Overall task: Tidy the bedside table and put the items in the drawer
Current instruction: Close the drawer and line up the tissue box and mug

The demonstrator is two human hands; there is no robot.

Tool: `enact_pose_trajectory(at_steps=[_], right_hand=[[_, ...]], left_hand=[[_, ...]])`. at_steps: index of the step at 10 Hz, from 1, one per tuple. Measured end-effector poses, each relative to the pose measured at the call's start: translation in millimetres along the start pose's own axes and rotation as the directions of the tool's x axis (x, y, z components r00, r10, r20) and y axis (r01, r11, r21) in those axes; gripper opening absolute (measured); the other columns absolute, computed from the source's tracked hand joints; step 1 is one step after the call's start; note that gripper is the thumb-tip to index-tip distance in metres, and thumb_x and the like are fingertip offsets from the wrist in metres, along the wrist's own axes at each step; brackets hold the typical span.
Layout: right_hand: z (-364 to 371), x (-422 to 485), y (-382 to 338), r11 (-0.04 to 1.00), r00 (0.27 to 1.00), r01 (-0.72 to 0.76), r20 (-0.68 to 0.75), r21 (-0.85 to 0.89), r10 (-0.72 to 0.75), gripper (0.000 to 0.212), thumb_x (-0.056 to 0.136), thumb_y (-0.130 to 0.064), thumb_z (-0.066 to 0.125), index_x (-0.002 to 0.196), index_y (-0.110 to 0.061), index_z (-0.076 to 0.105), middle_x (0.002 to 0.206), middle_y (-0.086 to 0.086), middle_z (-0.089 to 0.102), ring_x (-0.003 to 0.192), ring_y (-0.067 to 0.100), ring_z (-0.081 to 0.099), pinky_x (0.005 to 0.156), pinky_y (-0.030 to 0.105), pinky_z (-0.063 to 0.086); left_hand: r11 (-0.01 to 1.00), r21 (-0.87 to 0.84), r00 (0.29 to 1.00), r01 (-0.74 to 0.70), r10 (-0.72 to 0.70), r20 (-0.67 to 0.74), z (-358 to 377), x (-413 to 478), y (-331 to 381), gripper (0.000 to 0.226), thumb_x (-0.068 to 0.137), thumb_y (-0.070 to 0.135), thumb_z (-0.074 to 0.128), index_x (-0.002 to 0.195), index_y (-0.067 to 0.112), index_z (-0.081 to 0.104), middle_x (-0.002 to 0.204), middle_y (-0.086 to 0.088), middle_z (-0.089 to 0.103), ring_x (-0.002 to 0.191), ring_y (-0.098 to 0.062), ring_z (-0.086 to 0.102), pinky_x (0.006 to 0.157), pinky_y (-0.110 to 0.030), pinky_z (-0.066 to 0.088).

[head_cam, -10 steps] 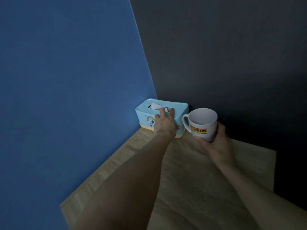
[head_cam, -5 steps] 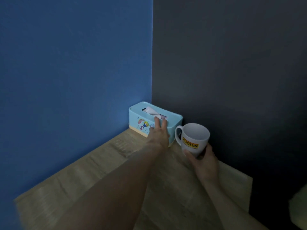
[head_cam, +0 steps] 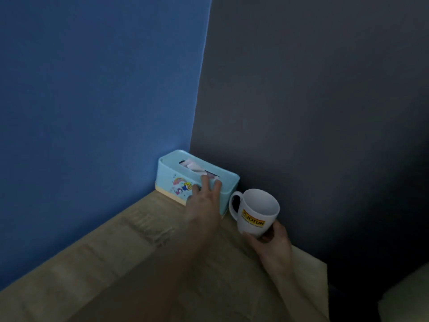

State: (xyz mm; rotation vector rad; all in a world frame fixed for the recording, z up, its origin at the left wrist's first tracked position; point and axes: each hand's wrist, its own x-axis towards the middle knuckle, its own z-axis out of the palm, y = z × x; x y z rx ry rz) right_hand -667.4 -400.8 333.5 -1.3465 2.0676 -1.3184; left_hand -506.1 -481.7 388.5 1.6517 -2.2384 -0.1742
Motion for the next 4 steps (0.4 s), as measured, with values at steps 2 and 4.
enact_pose_trajectory(at_steps=[2, 4], right_hand=[[-1, -2, -8, 0.987, 0.993, -0.12, -0.012, -0.104, 0.12, 0.086, 0.054, -0.03, 0.086, 0.127, -0.01, 0.046, 0.124, 0.012, 0.053, 0.111, 0.027, 0.055, 0.094, 0.037, 0.046], [-6, -45, -33, 0.938, 0.949, -0.314, -0.029, -0.144, 0.313, 0.108, 0.064, -0.027, 0.082, 0.146, -0.011, 0.013, 0.151, 0.014, 0.023, 0.134, 0.032, 0.032, 0.108, 0.04, 0.031]], left_hand=[[0.964, -0.264, 0.999, 0.046, -0.038, 0.035, 2, -13, -2, 0.077, 0.085, 0.018, 0.055, 0.148, 0.027, 0.011, 0.159, -0.006, -0.002, 0.129, -0.034, 0.033, 0.094, -0.044, 0.041], [0.884, -0.41, 0.966, 0.223, -0.143, 0.216, -4, -87, -36, 0.085, 0.089, 0.008, 0.054, 0.148, 0.015, -0.006, 0.158, -0.011, -0.015, 0.146, -0.024, 0.007, 0.113, -0.027, 0.015]])
